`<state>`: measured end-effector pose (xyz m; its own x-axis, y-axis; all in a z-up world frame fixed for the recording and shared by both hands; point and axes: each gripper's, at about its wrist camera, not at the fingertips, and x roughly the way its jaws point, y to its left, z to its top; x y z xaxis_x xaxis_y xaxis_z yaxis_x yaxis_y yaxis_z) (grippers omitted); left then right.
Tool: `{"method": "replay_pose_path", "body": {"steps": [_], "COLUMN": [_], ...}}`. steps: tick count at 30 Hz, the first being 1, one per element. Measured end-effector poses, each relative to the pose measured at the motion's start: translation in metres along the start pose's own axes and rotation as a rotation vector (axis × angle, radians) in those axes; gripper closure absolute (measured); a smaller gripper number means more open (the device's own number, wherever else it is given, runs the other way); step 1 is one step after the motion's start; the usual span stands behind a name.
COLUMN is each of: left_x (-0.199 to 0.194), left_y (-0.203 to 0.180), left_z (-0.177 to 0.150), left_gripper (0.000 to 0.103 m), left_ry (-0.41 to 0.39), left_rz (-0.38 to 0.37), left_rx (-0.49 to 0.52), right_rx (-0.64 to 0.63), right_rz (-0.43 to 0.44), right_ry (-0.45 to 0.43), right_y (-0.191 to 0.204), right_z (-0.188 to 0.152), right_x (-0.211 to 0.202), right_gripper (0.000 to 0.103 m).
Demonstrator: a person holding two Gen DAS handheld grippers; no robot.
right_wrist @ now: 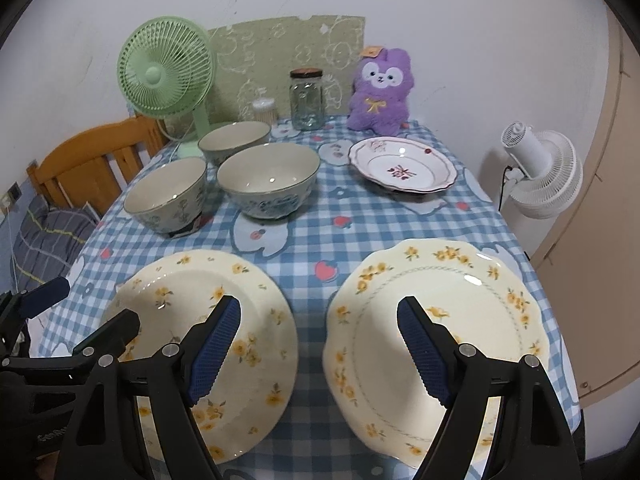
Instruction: Organize plates and bowls
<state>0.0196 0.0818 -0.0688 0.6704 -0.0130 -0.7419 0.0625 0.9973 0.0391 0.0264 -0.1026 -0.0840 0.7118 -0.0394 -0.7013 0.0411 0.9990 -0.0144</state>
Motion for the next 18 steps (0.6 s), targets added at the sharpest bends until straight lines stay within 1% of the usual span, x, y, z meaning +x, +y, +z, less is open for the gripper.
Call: {"method": "replay_pose_path", "body": {"steps": [3, 10, 15, 18], "left_x": [0.008, 0.024, 0.035, 0.04], "left_y": [0.007, 0.022, 0.03, 0.036], "left_z": [-0.003, -0.013, -0.019, -0.022], "left_gripper": [0.007, 0.008, 0.009, 0.012], "left_ry": [0.016, 0.05, 0.073, 0.091], "left_rz": [-0.008, -0.007, 0.003, 0.005], "left_rx": [-0.014, -0.035, -0.036, -0.046], "right_rx": [-0.024, -0.063, -0.049, -0.042], "right_rz": [-0.011, 0.007, 0.031, 0.039], "right_ry": [0.016, 0.074, 0.09, 0.092], "right_y": [0.007, 0.024, 0.027, 0.028], "right_z": [-0.002, -0.009, -0.012, -0.013], "right_x": [0.008, 0.031, 0.039, 0.042], "right_gripper": [0.02, 0.02, 0.02, 0.021]}}
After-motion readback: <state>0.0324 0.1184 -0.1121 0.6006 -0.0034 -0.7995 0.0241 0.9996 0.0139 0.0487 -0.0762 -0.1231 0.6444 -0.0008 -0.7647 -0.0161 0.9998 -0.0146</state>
